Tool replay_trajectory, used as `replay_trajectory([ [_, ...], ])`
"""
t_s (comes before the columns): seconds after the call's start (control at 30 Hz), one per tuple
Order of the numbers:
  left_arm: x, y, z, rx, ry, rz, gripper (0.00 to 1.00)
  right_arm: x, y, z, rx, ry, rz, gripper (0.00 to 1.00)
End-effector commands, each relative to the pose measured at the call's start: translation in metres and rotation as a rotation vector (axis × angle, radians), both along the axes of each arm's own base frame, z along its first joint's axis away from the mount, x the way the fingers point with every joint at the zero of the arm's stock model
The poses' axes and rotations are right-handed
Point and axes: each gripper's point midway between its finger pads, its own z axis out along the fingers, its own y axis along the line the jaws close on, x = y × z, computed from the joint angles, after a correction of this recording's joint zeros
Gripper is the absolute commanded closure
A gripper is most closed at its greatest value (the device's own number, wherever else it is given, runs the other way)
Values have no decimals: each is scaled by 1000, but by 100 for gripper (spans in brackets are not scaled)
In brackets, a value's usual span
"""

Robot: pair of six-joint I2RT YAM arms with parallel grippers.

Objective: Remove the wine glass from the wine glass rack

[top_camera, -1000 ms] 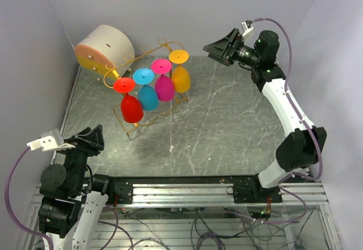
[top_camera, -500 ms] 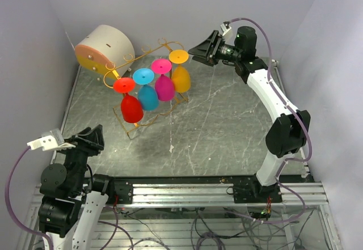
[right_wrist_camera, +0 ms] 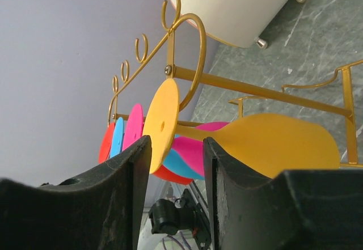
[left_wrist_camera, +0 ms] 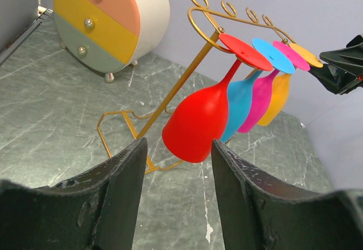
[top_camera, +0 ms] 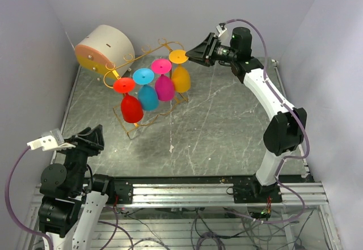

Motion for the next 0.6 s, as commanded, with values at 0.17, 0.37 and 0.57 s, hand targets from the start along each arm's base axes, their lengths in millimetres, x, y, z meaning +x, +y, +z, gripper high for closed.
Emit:
replay_trajectory([
  [0.17,-1,0,4,-10,-2,-2,40,3,14,7,12,-27,21,66],
  [0.37,-1,0,4,-11,-1,-1,40,5,16,6,10,-28,20,78],
  [0.57,-1,0,4,-12,-1,-1,40,4,15,10,17,-35,20,88],
])
